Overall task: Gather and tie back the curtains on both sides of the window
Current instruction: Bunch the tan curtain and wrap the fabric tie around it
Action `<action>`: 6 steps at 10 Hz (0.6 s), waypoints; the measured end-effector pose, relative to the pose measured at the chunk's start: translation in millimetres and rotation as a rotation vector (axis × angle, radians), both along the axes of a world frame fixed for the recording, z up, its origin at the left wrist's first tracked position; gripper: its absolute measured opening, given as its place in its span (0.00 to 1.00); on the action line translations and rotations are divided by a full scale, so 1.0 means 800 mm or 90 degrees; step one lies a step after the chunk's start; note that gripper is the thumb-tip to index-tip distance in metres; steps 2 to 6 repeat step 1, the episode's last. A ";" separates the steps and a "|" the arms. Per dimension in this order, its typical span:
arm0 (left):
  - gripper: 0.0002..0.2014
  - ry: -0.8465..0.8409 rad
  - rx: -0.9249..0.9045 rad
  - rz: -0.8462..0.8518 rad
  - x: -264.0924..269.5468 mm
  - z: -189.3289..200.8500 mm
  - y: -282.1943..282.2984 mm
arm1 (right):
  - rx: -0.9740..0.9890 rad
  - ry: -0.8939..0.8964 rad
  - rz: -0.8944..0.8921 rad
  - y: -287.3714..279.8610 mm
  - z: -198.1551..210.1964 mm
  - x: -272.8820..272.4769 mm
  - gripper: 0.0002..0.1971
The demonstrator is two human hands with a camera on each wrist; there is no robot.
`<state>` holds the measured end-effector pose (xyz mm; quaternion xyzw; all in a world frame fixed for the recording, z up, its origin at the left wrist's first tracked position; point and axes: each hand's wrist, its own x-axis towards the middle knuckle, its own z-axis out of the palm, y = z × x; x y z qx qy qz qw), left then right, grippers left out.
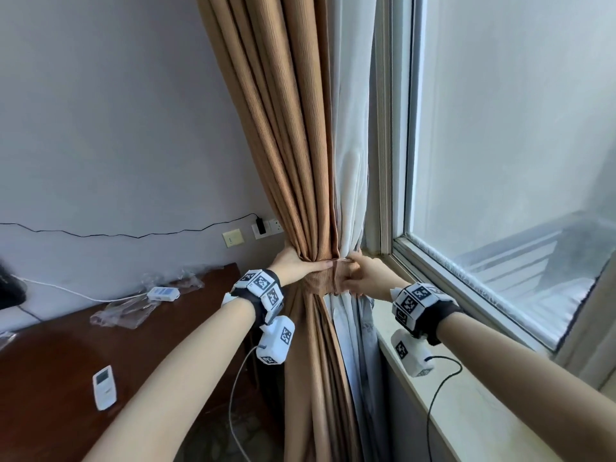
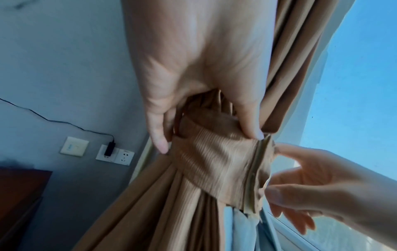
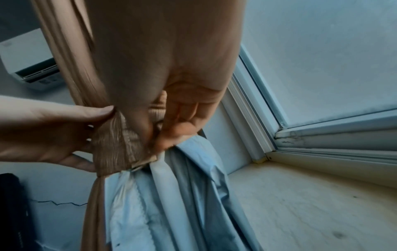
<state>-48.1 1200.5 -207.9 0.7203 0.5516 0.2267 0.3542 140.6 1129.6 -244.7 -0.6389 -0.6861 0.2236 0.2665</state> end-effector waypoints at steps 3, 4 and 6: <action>0.62 0.033 0.030 0.002 -0.023 -0.012 0.022 | 0.108 0.033 -0.022 -0.017 0.013 0.004 0.20; 0.62 0.033 0.030 0.002 -0.023 -0.012 0.022 | 0.108 0.033 -0.022 -0.017 0.013 0.004 0.20; 0.62 0.033 0.030 0.002 -0.023 -0.012 0.022 | 0.108 0.033 -0.022 -0.017 0.013 0.004 0.20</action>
